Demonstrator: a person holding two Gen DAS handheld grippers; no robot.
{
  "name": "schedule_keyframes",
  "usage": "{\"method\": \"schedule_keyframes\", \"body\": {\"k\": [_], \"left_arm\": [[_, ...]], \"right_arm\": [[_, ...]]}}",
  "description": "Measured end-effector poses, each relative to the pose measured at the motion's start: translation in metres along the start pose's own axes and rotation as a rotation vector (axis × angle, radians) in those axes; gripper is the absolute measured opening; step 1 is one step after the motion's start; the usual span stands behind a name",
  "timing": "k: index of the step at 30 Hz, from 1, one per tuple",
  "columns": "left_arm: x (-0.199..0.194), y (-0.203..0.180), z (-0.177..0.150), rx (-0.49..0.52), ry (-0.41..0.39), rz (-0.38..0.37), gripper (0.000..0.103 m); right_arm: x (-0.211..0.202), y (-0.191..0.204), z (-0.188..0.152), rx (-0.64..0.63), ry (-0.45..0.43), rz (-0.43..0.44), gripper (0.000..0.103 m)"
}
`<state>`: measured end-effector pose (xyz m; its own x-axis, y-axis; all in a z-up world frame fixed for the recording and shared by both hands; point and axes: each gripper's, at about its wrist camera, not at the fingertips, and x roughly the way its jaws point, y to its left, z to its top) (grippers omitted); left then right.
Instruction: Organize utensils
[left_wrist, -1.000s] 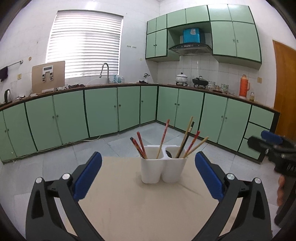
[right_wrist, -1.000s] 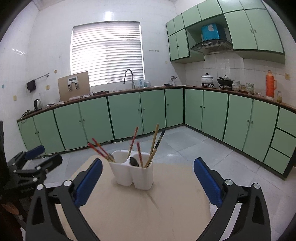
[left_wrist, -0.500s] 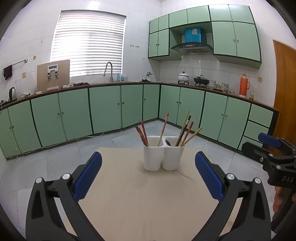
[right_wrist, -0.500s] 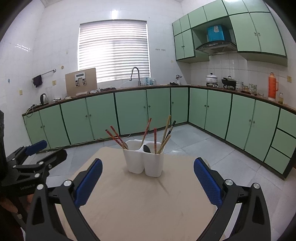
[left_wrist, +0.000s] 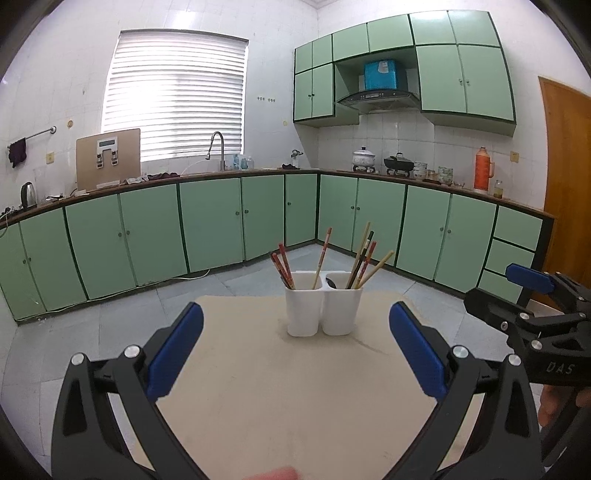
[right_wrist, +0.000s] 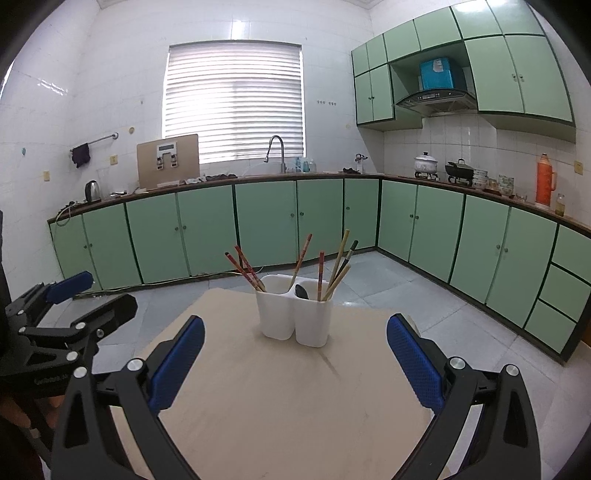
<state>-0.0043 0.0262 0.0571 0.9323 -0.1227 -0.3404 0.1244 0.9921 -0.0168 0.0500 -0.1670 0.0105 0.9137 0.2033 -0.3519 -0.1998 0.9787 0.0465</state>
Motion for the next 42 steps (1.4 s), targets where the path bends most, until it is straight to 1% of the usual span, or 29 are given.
{"method": "schedule_keyframes", "body": {"k": [42], "left_arm": [[-0.0045,-0.0003,0.0037,-0.003,-0.009,0.006,0.098]], "right_arm": [[-0.0018,0.0037,-0.0013,-0.003,-0.005,0.003,0.097]]}}
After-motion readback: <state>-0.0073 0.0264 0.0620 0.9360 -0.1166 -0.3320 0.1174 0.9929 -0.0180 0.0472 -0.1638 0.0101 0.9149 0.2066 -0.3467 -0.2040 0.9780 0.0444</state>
